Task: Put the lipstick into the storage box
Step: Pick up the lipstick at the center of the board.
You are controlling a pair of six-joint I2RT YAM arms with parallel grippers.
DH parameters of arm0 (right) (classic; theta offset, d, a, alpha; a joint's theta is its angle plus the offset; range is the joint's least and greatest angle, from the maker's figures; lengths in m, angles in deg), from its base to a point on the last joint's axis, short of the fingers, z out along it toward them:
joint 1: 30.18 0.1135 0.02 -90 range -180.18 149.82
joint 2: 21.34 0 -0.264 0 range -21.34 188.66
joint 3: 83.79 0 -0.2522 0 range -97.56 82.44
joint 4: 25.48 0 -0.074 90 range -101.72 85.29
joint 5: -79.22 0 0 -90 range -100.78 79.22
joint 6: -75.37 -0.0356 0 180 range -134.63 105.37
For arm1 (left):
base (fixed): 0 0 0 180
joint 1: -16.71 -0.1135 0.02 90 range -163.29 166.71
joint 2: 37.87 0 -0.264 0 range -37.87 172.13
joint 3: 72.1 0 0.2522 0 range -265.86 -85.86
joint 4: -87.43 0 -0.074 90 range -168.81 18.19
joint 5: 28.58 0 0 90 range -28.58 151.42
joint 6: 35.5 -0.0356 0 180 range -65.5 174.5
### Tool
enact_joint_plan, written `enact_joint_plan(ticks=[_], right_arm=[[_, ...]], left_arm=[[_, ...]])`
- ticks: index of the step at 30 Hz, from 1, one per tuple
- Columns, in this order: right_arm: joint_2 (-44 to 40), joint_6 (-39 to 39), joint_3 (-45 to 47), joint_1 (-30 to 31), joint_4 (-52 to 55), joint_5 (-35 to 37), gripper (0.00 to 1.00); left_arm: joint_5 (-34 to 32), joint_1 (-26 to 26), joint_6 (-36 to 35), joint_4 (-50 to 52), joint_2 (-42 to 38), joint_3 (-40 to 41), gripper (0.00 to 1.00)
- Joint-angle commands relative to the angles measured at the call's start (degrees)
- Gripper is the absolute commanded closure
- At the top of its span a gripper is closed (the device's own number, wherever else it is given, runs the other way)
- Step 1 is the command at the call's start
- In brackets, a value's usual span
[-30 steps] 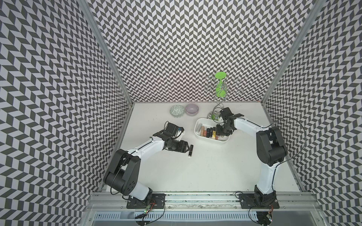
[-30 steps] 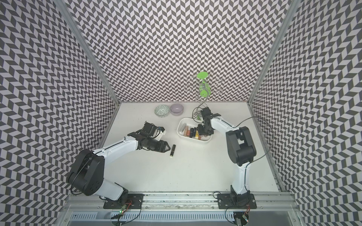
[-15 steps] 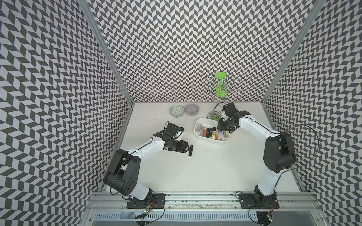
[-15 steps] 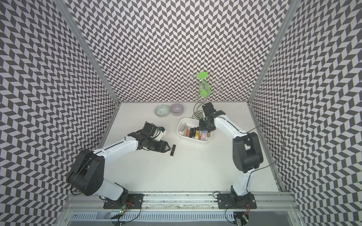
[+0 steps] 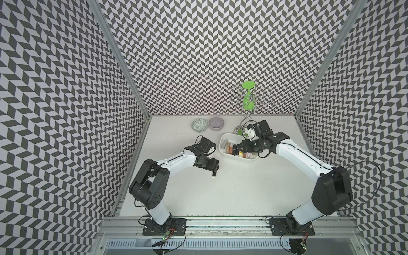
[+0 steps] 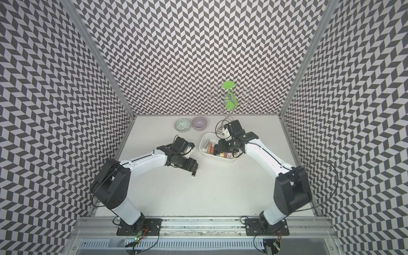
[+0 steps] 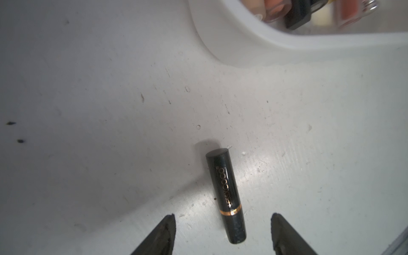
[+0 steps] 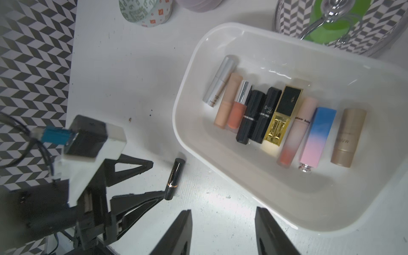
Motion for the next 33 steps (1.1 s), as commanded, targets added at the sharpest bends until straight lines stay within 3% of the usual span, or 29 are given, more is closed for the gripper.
enact_joint_plan(ticks=[1,14,24,33], right_arm=[[-4.1,-1.4,2.0,0.8,-2.9,-1.5,0.49],[-10.4,-1.0,6.0,1.0,-2.2,-2.0,0.49],[-11.2,-0.4,6.4,1.0,-2.5,-3.1,0.49],[-11.1,0.0,5.9,1.1,-2.4,-3.1,0.49]], left_arm=[[-7.2,2.1,-1.3,3.4,2.3,-3.3,0.29],[-16.1,6.2,-0.3,7.0,11.6,-10.0,0.41],[-17.6,6.6,0.0,8.2,15.7,-11.8,0.60],[-16.4,6.4,0.1,9.0,14.1,-12.3,0.75]])
